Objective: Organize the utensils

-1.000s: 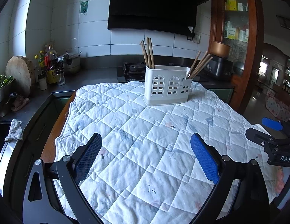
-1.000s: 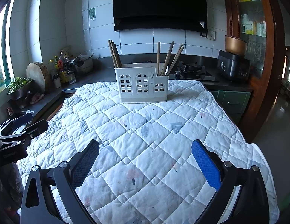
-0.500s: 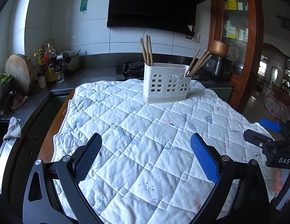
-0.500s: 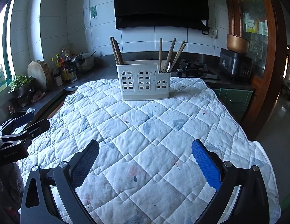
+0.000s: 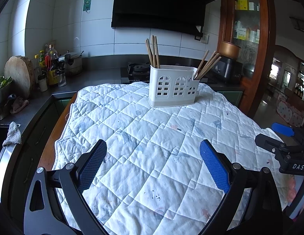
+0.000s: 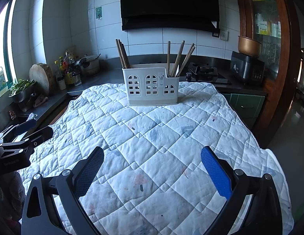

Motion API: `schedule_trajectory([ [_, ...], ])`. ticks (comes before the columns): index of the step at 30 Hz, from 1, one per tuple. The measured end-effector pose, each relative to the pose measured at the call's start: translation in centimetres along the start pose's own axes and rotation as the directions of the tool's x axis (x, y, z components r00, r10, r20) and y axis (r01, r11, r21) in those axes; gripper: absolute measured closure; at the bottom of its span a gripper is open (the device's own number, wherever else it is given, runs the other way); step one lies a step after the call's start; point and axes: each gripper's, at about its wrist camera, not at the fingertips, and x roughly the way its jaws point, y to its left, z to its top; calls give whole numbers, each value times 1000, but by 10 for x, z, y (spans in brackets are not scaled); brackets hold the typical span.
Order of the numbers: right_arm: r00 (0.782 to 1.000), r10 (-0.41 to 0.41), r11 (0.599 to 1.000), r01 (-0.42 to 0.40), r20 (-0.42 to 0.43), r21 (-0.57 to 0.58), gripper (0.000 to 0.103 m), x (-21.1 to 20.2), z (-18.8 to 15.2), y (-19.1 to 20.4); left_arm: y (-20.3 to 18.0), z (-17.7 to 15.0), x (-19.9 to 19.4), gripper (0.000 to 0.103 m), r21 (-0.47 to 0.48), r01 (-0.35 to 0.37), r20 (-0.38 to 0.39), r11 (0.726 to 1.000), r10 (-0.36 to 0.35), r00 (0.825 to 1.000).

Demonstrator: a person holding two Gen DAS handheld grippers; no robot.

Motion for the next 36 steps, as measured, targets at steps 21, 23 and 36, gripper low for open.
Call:
schedule_trajectory([
  [21, 1000, 14, 1000, -14, -4, 5, 7, 1, 1, -1, -2, 1, 1, 8, 7, 6, -6, 1000, -6, 1000],
  [23, 1000, 14, 1000, -14, -3, 5, 7, 1, 1, -1, -2, 1, 0, 8, 7, 9, -3, 1000, -9, 1000],
  [36, 1000, 10, 1000, -10, -9, 7, 7, 2, 1, -1, -1, 0, -1, 8, 2, -1, 4, 1000, 1, 1000],
])
